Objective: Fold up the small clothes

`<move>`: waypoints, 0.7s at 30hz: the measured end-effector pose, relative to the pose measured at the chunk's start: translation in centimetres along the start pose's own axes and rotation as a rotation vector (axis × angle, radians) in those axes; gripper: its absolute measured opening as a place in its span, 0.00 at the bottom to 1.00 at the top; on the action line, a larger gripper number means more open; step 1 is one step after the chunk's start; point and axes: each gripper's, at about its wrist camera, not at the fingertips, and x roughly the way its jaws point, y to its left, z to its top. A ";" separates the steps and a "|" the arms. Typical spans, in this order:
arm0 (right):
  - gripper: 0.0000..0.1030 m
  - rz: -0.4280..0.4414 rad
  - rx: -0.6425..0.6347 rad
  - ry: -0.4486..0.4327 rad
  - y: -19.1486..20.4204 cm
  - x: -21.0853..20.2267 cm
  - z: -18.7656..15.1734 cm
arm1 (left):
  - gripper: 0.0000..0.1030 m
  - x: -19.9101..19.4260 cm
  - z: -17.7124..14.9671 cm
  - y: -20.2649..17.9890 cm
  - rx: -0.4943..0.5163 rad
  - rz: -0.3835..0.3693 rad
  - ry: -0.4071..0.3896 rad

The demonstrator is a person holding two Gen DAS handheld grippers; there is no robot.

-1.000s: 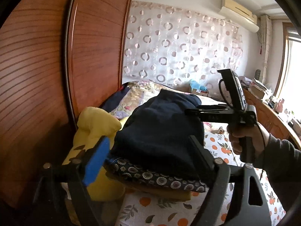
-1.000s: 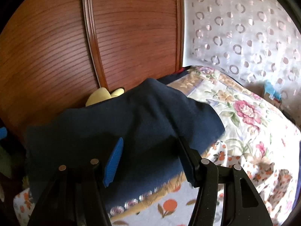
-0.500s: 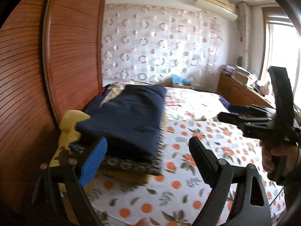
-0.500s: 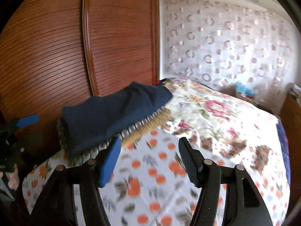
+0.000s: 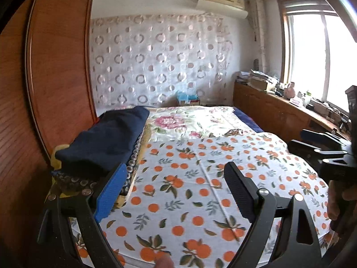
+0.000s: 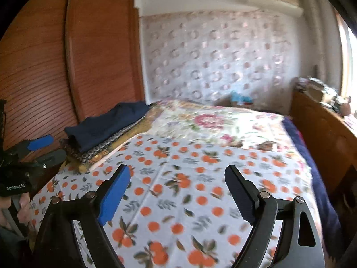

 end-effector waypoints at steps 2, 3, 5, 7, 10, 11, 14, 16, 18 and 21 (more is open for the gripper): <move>0.85 -0.030 0.021 -0.028 0.4 -1.1 -0.6 | 0.86 -0.8 0.5 -0.6 0.004 -0.017 -0.011; 0.85 -0.047 0.034 -0.044 0.5 -1.8 -0.6 | 0.86 -0.9 0.7 -0.9 0.004 -0.018 -0.014; 0.85 -0.065 0.052 -0.064 0.9 -2.8 -0.7 | 0.86 -1.4 1.1 -1.4 0.008 -0.014 -0.025; 0.85 -0.079 0.062 -0.077 1.2 -3.5 -0.9 | 0.86 -1.6 1.2 -1.9 0.014 -0.010 -0.029; 0.85 -0.103 0.072 -0.096 1.7 -3.9 -1.8 | 0.86 -1.9 1.5 -2.3 0.018 -0.008 -0.031; 0.85 -0.114 0.074 -0.103 2.0 -3.9 -1.8 | 0.86 -2.0 1.4 -2.4 0.016 -0.007 -0.034; 0.85 -0.124 0.082 -0.114 2.3 -3.7 -3.5 | 0.86 -2.2 1.4 -2.5 0.009 -0.010 -0.041; 0.85 -0.120 0.087 -0.114 2.2 -3.1 -3.9 | 0.86 -2.2 1.4 -2.5 0.011 -0.006 -0.042; 0.85 -0.122 0.088 -0.112 2.3 -2.9 -4.0 | 0.86 -2.3 1.4 -2.6 0.009 -0.006 -0.043; 0.85 -0.126 0.096 -0.113 2.2 -2.8 -4.0 | 0.87 -2.3 1.3 -2.5 0.009 -0.007 -0.043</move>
